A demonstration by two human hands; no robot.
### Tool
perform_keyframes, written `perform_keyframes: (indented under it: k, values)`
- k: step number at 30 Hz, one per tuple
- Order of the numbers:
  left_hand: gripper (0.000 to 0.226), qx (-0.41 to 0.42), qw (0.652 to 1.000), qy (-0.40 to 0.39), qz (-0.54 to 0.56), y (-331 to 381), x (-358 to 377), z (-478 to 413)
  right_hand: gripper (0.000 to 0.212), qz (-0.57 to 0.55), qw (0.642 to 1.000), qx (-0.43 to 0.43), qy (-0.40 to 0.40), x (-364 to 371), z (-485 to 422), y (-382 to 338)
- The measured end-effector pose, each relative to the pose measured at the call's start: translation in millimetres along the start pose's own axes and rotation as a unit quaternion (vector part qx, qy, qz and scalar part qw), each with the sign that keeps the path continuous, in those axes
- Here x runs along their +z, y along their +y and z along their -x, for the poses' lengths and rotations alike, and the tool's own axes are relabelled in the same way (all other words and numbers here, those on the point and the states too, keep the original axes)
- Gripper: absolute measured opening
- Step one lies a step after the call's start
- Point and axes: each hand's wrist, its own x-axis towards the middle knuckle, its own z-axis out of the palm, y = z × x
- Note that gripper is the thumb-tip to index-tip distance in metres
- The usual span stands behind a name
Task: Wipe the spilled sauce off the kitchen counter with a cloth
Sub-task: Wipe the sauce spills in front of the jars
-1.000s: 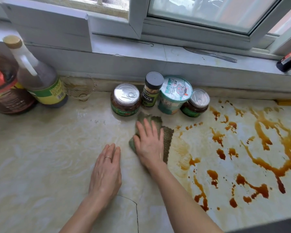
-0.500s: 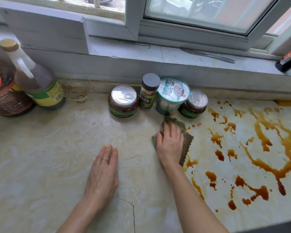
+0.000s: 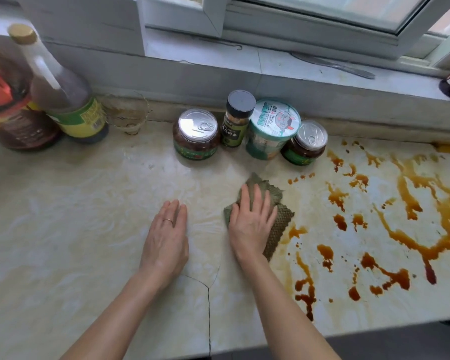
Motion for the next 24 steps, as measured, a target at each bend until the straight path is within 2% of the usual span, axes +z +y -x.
perform_keyframes:
  k: [3,4,6,8,10,12,15,16,17,21,22,24]
  values:
    - [0.067,0.0,1.0,-0.003,-0.002,2,1,0,0.051,0.013,0.987,-0.148,-0.057,-3,27,-5]
    - [0.067,0.001,1.0,-0.007,0.0,2,0,-1,0.051,0.014,0.982,-0.173,-0.072,-7,24,3]
    - [0.068,0.005,1.0,-0.017,0.003,0,-3,0,0.052,0.021,0.987,-0.137,-0.081,-10,11,23]
    - [0.069,0.012,1.0,-0.028,-0.001,-2,-5,0,0.056,0.011,0.998,-0.028,-0.056,-12,0,36]
    - [0.07,0.016,0.999,-0.033,0.002,-3,-5,1,0.058,-0.005,0.999,0.031,-0.042,-12,6,26]
    - [0.07,0.015,0.999,-0.037,0.0,-2,-4,1,0.057,-0.011,0.999,-0.013,-0.052,-10,29,7]
    - [0.07,0.015,0.999,-0.029,0.002,-3,-1,1,0.051,-0.011,0.983,-0.169,-0.074,-14,56,10]
    - [0.07,0.015,1.0,-0.028,0.004,-4,0,1,0.051,-0.012,0.978,-0.195,-0.078,-16,53,21]
    - [0.069,0.015,0.999,-0.033,0.0,-5,-1,1,0.051,-0.009,0.979,-0.19,-0.076,-18,47,33]
    - [0.069,0.015,0.999,-0.044,0.002,-6,-1,2,0.051,-0.018,0.999,-0.012,-0.024,-19,31,49]
    - [0.07,0.015,0.999,-0.045,0.0,-6,0,3,0.052,-0.022,1.0,-0.002,-0.019,-18,38,41]
    - [0.07,0.015,0.999,-0.044,-0.006,-5,1,2,0.051,-0.026,0.997,-0.056,-0.036,-15,61,21]
